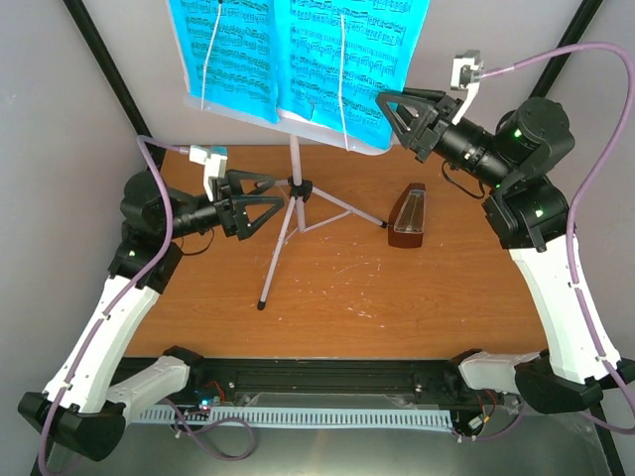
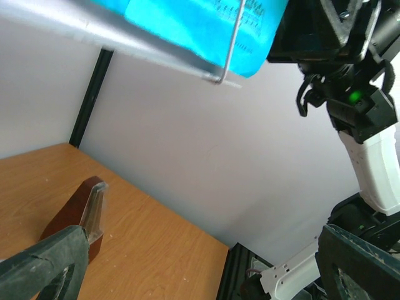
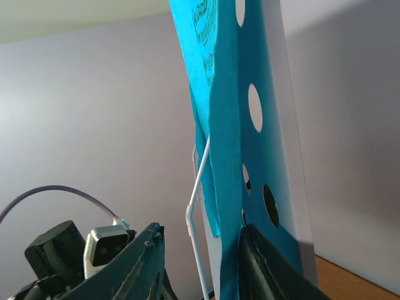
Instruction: Pack up the instrument practice props
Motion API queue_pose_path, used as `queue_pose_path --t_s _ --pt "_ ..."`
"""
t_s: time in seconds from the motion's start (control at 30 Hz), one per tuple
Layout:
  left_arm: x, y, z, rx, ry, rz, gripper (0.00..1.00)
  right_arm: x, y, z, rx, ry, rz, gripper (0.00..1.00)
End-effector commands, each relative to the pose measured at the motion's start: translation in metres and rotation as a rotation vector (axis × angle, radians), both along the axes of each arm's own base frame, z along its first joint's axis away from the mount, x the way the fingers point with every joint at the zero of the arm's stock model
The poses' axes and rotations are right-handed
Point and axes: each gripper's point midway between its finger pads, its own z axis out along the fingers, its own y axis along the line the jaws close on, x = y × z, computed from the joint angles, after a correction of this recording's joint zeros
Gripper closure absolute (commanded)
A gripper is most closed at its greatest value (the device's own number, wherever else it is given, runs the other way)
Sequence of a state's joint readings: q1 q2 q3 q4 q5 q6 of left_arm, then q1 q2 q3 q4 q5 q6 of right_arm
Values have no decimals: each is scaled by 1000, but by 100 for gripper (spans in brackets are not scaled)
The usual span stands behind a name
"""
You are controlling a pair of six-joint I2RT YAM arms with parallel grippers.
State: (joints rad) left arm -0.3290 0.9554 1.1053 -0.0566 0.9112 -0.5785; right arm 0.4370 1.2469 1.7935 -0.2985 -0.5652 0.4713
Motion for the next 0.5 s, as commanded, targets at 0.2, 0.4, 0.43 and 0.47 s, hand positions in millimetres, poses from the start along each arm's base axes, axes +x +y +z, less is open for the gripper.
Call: queue_pose_path --t_s 0.2,0.4,0.43,0.47 --pt "-7 -1 106 -57 -254 -5 2 10 6 33 2 -106 -87 65" --pt "-2 -28 152 -123 -285 -34 10 22 12 44 -9 -144 -151 68" --pt "2 -32 156 -132 -282 -40 12 23 13 46 -10 -153 -160 68" --pt "5 -34 159 -140 -281 -43 13 25 13 47 -8 -155 -170 68"
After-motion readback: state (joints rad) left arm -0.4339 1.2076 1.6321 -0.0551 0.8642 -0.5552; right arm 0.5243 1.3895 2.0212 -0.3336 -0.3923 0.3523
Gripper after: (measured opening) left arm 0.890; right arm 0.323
